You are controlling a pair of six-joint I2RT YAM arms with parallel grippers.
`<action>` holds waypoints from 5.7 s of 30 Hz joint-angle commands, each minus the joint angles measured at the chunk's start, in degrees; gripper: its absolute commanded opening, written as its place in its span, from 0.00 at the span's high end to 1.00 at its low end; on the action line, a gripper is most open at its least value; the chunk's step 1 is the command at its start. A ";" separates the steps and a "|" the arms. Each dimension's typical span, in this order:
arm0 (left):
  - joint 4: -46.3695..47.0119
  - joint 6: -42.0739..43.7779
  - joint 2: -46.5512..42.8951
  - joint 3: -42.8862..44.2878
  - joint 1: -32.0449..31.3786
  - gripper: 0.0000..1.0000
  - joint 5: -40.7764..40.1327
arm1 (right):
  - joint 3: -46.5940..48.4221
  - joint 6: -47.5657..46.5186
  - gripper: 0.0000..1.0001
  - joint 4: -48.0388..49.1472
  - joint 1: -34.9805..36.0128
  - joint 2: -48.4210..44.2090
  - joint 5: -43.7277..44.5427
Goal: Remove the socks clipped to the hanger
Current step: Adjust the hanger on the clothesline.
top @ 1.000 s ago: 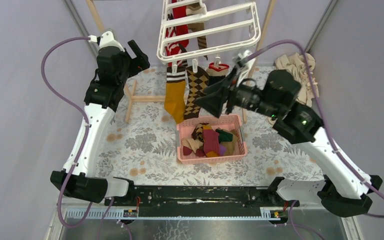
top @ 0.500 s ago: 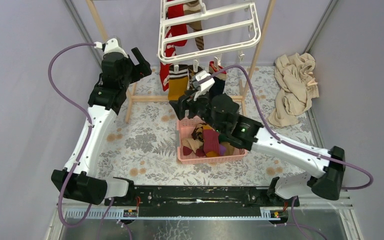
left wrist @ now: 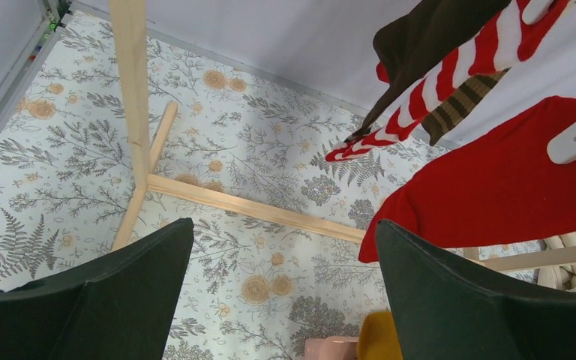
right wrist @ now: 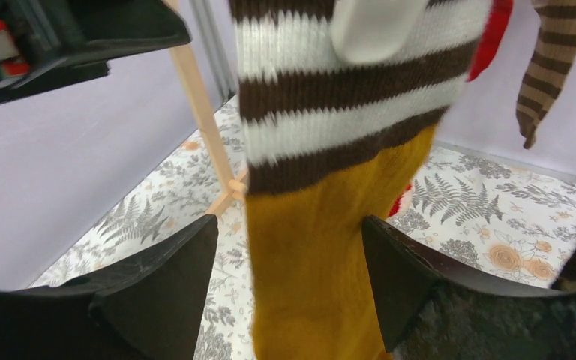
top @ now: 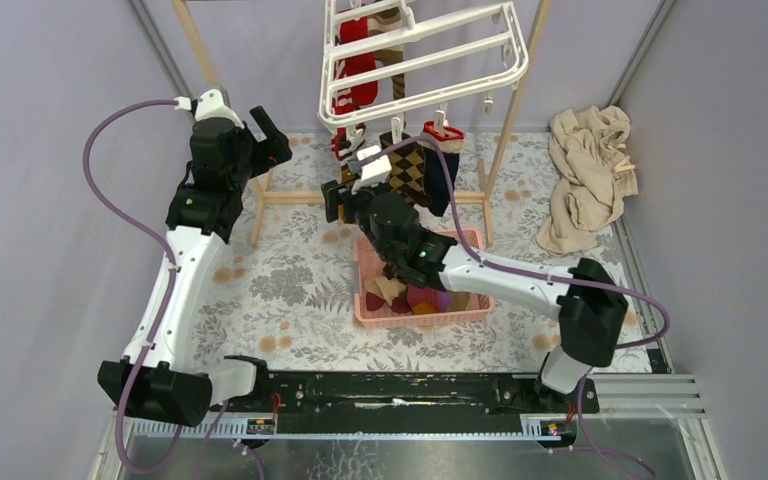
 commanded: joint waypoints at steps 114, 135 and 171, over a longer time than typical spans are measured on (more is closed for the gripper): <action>-0.51 3.02 -5.07 -0.02 0.92 0.01 0.35 | 47.50 36.99 0.95 -26.19 -26.88 20.55 -68.21; -1.41 3.28 -5.66 1.02 0.92 0.01 0.23 | 24.95 47.52 0.96 -8.93 -36.90 8.60 -62.27; -1.67 3.92 -5.07 1.55 0.92 0.01 -0.19 | 43.66 45.02 0.94 -23.23 -47.83 23.48 -73.85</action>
